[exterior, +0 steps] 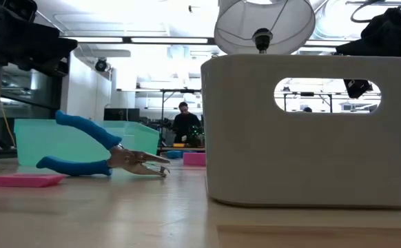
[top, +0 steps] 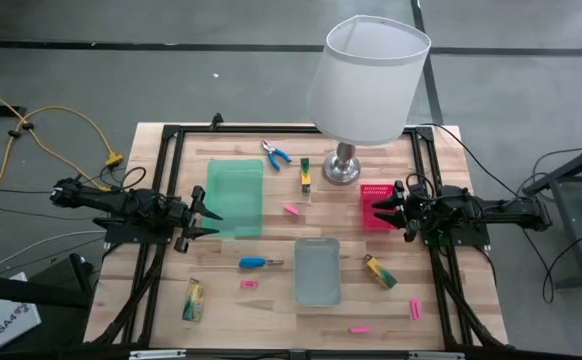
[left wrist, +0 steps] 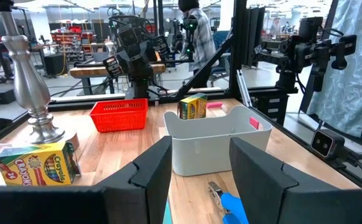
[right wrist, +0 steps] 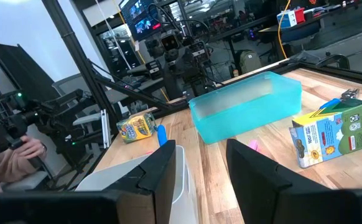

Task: Pick & Place School Supplies

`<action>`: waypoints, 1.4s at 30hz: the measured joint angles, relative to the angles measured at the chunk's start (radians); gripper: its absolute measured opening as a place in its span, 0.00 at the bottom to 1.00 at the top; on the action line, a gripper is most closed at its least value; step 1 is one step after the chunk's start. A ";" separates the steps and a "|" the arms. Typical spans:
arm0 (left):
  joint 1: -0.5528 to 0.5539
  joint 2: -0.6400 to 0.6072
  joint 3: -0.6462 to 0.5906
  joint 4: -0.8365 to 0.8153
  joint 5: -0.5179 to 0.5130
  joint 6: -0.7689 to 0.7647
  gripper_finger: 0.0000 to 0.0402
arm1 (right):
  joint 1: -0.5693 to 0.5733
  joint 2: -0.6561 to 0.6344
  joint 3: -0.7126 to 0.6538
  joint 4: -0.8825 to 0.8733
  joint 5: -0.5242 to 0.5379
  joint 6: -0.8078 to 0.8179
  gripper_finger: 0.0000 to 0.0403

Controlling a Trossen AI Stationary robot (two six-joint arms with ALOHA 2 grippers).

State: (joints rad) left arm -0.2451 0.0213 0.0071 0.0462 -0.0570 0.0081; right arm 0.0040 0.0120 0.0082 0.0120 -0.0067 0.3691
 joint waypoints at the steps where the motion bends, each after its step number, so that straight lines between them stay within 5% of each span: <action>1: 0.000 0.000 0.000 0.005 0.000 0.000 0.39 | 0.000 0.000 0.000 0.000 0.000 0.000 0.33; 18: 0.002 0.036 0.091 -0.064 -0.186 -0.072 0.39 | 0.000 0.000 0.000 0.000 0.000 0.000 0.33; 42: 0.002 0.644 0.572 -0.344 -0.181 -0.250 0.39 | 0.000 0.000 0.000 0.000 0.000 0.000 0.33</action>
State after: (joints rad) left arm -0.2432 0.6655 0.5794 -0.2979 -0.2377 -0.2423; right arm 0.0040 0.0121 0.0082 0.0120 -0.0067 0.3691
